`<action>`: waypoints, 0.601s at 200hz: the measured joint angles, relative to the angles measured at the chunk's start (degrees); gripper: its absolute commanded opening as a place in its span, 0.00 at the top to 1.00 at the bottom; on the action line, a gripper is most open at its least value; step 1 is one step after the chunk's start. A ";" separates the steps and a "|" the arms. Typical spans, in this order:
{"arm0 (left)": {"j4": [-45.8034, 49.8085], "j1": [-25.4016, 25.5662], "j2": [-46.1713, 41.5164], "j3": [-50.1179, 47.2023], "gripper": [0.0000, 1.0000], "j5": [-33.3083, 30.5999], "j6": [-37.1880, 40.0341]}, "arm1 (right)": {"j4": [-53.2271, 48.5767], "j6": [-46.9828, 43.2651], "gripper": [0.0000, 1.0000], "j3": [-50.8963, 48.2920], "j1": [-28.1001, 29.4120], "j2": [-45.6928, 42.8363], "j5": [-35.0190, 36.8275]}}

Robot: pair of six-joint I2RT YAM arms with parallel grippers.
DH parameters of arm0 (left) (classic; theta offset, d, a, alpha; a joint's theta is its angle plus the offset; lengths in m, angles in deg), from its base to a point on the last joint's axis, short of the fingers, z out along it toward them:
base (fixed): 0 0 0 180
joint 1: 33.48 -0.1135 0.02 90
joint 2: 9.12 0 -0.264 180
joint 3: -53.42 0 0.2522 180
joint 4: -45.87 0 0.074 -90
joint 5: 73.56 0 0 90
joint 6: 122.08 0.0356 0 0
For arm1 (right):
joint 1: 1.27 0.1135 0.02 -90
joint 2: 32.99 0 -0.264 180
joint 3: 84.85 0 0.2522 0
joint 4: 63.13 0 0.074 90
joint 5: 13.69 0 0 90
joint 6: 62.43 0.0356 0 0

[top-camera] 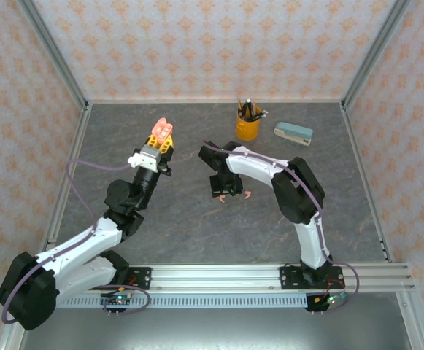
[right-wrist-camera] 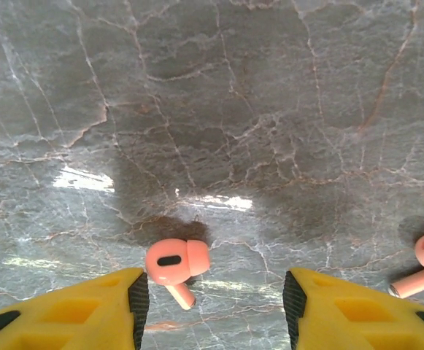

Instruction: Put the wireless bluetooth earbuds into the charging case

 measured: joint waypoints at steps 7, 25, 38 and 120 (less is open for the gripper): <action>0.00 0.00 0.00 0.00 1.00 0.00 0.00 | -0.37 0.00 0.47 0.59 -0.02 0.42 -0.33; 0.00 0.00 0.00 0.00 1.00 0.00 0.00 | -1.03 -0.02 0.47 2.29 0.00 1.62 -1.03; 0.00 -0.02 0.00 0.00 1.00 0.00 0.00 | -1.42 -0.04 0.47 3.30 0.00 2.47 -1.68; 0.00 -0.39 0.02 0.00 1.00 0.00 0.00 | -2.58 -0.68 0.50 4.90 0.00 4.50 -2.97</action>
